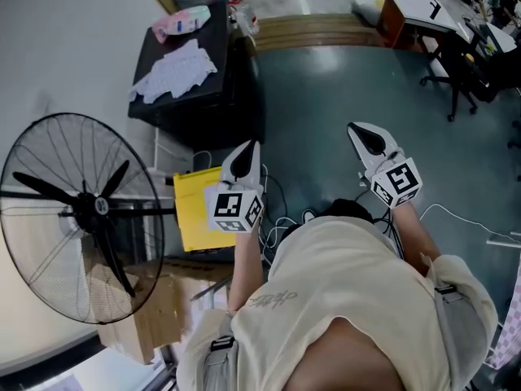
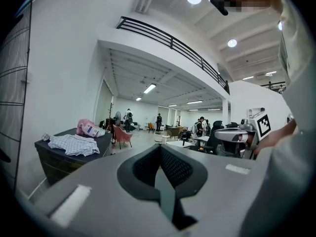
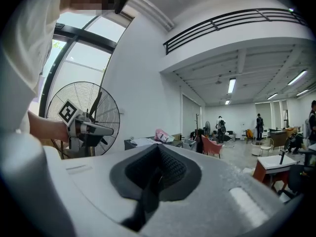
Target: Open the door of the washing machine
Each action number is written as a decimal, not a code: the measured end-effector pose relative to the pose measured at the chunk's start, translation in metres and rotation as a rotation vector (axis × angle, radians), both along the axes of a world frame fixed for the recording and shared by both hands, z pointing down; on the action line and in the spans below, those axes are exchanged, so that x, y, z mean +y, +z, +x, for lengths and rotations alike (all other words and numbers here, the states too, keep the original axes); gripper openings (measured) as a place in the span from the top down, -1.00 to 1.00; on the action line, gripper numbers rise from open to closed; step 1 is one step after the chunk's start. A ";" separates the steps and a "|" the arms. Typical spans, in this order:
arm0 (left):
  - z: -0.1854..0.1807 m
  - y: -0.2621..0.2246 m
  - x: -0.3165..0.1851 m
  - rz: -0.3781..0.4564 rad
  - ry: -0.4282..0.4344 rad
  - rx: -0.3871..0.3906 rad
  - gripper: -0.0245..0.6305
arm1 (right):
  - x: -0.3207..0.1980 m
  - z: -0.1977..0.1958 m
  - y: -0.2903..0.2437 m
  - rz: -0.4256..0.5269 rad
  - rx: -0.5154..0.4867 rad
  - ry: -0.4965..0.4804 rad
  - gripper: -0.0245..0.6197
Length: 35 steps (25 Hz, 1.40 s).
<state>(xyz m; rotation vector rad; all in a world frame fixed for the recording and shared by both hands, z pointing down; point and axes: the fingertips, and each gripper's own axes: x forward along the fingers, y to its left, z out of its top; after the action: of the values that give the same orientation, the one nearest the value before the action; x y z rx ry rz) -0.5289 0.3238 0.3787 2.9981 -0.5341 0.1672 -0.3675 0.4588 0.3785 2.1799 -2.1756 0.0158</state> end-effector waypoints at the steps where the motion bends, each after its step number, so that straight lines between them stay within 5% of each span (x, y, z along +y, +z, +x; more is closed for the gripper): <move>1: 0.001 0.001 0.000 -0.003 0.000 -0.002 0.87 | 0.001 0.000 0.001 -0.005 -0.004 -0.001 0.92; 7: 0.009 0.008 0.009 -0.017 0.008 -0.017 0.87 | 0.009 0.001 0.006 -0.022 -0.011 0.012 0.92; 9: 0.014 0.014 0.010 -0.037 0.024 -0.016 0.43 | 0.012 0.005 0.009 -0.031 -0.017 0.030 0.92; 19: 0.072 0.041 0.007 -0.057 0.091 -0.097 0.44 | 0.022 0.052 0.019 -0.055 -0.029 0.092 0.92; 35: 0.221 0.030 -0.050 -0.108 0.046 -0.155 0.49 | -0.076 0.202 0.038 0.039 -0.152 0.022 0.92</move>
<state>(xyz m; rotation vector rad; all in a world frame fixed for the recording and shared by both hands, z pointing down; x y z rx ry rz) -0.3082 0.2737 0.4091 2.9086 -0.4546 0.4203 -0.1658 0.3830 0.4169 2.2940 -2.2474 0.1459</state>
